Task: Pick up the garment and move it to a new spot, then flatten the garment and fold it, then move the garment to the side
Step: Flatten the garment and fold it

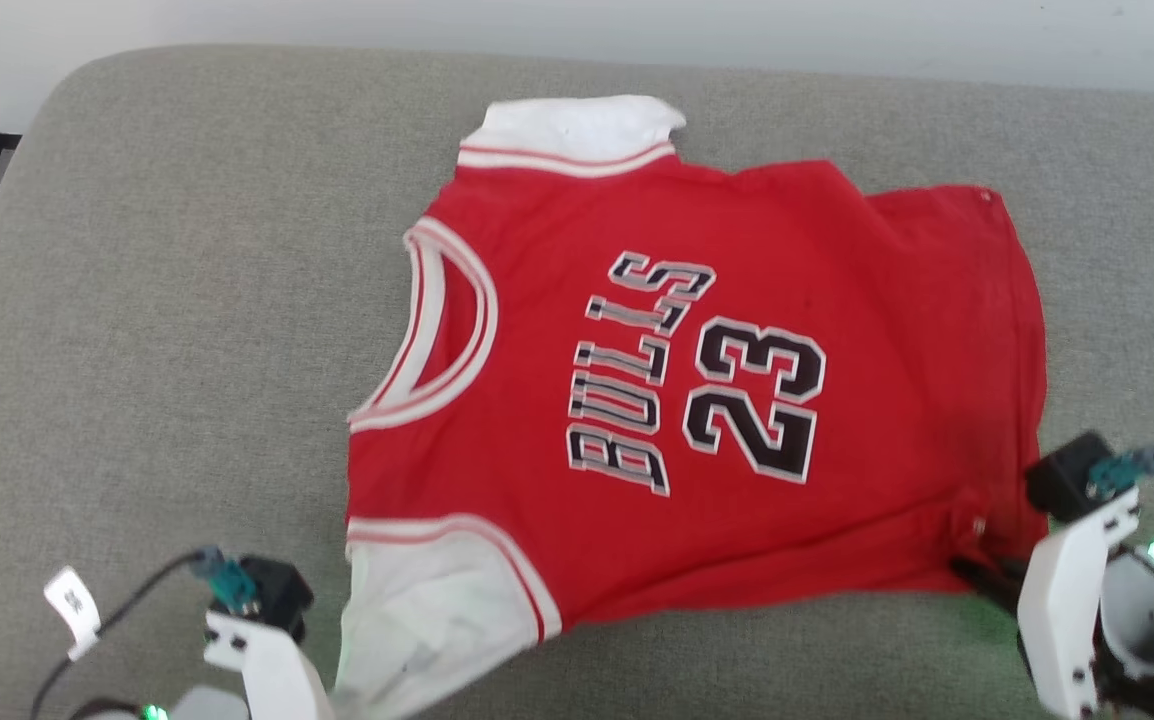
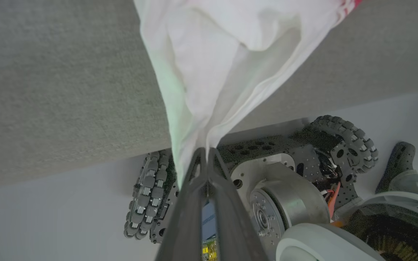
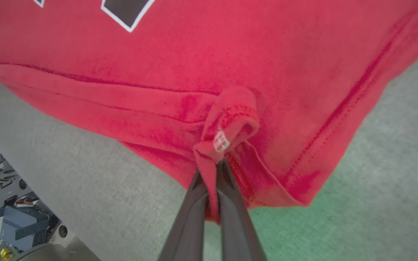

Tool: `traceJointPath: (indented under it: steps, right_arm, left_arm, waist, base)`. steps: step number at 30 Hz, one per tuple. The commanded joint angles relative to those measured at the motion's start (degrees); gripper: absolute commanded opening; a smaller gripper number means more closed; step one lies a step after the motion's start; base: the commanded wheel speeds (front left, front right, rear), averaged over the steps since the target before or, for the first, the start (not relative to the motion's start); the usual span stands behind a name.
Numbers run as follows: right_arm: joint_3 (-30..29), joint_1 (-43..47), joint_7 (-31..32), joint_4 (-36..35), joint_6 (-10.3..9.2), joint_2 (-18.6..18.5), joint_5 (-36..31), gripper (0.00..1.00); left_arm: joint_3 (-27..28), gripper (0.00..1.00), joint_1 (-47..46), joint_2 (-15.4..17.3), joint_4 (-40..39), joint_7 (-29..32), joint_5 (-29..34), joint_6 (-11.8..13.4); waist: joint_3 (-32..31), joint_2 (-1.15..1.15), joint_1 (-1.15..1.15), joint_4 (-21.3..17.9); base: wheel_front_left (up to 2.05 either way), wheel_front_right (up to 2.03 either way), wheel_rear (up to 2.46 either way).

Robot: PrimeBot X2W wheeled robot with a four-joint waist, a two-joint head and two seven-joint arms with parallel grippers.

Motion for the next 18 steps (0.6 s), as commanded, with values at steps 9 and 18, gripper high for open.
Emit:
traceJointPath:
  steps: [9, 18]
  right_arm:
    - [-2.5, 6.6, -3.2, -5.8, -0.10, -1.3, 3.0, 0.00]
    - [-12.7, 8.0, -2.9, -9.6, -0.11, 3.0, 0.1, 0.00]
  left_arm:
    - [1.2, 0.00, -0.4, 3.4, -4.1, -0.7, 1.4, 1.7]
    - [6.3, 0.00, -12.8, 8.4, -6.7, 0.9, 10.5, 0.0]
  waist:
    - [0.8, 0.00, 0.00, -0.7]
    - [2.5, 0.00, 0.00, -2.4]
  base:
    - [0.00, 0.00, 0.00]
    - [0.00, 0.00, 0.00]
